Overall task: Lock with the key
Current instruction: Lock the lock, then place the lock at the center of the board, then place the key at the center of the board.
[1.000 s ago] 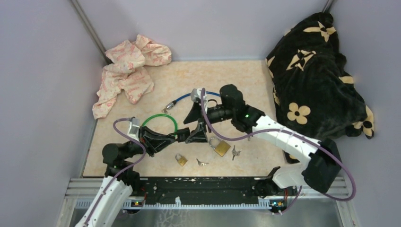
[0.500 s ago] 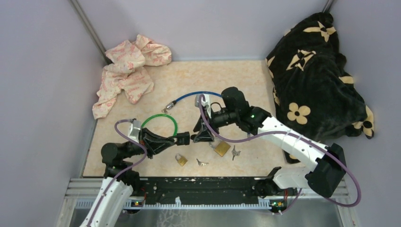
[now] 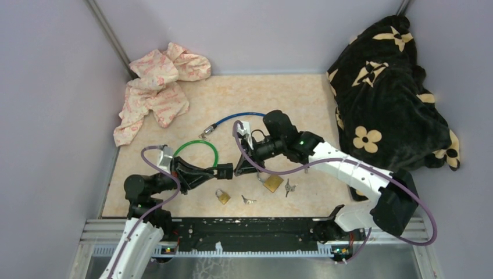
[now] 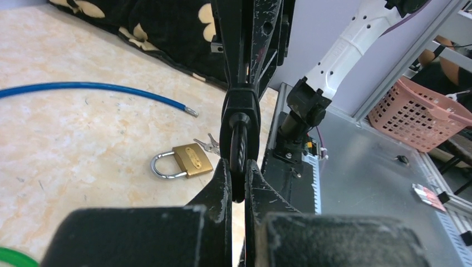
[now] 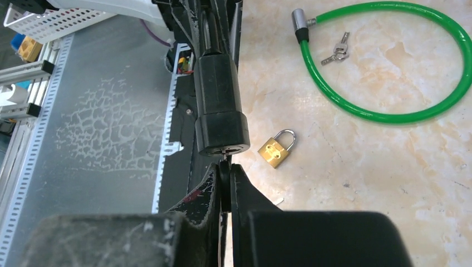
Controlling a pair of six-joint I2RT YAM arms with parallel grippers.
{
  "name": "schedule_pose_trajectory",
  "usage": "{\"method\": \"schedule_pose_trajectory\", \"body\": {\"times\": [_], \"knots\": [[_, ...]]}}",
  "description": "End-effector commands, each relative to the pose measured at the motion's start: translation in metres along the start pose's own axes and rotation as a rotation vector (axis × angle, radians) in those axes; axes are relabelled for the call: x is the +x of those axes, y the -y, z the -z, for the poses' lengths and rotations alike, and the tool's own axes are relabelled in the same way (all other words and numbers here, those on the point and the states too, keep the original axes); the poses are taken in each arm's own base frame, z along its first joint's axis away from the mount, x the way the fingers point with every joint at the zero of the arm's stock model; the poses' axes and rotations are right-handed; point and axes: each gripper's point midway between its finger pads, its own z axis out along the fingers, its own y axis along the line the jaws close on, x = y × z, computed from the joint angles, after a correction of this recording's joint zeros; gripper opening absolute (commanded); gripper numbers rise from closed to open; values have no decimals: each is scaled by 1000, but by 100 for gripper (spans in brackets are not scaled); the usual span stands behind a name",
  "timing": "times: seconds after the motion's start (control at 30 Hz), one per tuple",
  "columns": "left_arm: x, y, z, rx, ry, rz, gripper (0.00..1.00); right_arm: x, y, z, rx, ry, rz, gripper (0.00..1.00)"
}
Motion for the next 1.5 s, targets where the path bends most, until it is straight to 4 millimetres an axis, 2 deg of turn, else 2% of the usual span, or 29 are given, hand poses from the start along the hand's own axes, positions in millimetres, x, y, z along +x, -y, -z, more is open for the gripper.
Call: {"method": "schedule_pose_trajectory", "body": {"times": [0.0, 0.07, 0.13, 0.23, 0.33, 0.4, 0.47, 0.57, 0.63, 0.7, 0.87, 1.0, 1.03, 1.13, 1.23, 1.3, 1.33, 1.37, 1.4, 1.47], "knots": [[-28, 12, -2, 20, 56, -96, 0, -27, 3, 8, 66, 50, 67, 0], [-27, 7, -2, -5, 58, -77, 0, -22, 17, 17, 154, 51, 35, 0], [-28, 1, -3, -35, 59, -66, 0, -10, 41, 32, 272, 45, -43, 0], [-31, -9, -3, -87, 61, -65, 0, 16, 82, 65, 459, 64, -233, 0], [-31, -18, -3, -122, 65, -48, 0, 42, 115, 101, 587, 148, -416, 0], [-32, -25, -2, -158, 75, -27, 0, 52, 126, 117, 626, 214, -499, 0], [-31, -40, 0, -244, 95, 41, 0, 61, 135, 122, 658, 239, -564, 0], [-20, -71, 8, -425, 125, 266, 0, 84, 149, 116, 686, 188, -656, 0], [4, -85, 12, -507, 106, 484, 0, 96, 153, 102, 670, 168, -705, 0], [31, -89, 15, -548, 47, 677, 0, 97, 149, 80, 626, 154, -709, 0], [76, -92, 15, -582, -96, 765, 0, 111, 130, 16, 521, 60, -724, 0], [101, -93, 12, -595, -188, 781, 0, 136, 119, -15, 490, -39, -755, 0], [106, -95, 11, -604, -204, 780, 0, 141, 117, -19, 485, -56, -759, 5], [117, -102, 10, -640, -237, 779, 0, 144, 116, -22, 478, -72, -761, 24], [126, -108, 8, -671, -275, 777, 0, 138, 118, -13, 521, -83, -725, 38], [133, -108, 3, -668, -311, 767, 0, 131, 121, -3, 568, -95, -680, 63], [135, -108, 0, -665, -324, 759, 0, 125, 122, 2, 585, -95, -661, 69], [138, -107, -3, -658, -342, 744, 4, 121, 126, 10, 631, -100, -639, 73], [139, -108, -6, -657, -350, 731, 15, 116, 130, 17, 672, -101, -616, 75], [141, -111, -11, -653, -359, 700, 42, 112, 142, 36, 766, -118, -577, 77]]}}
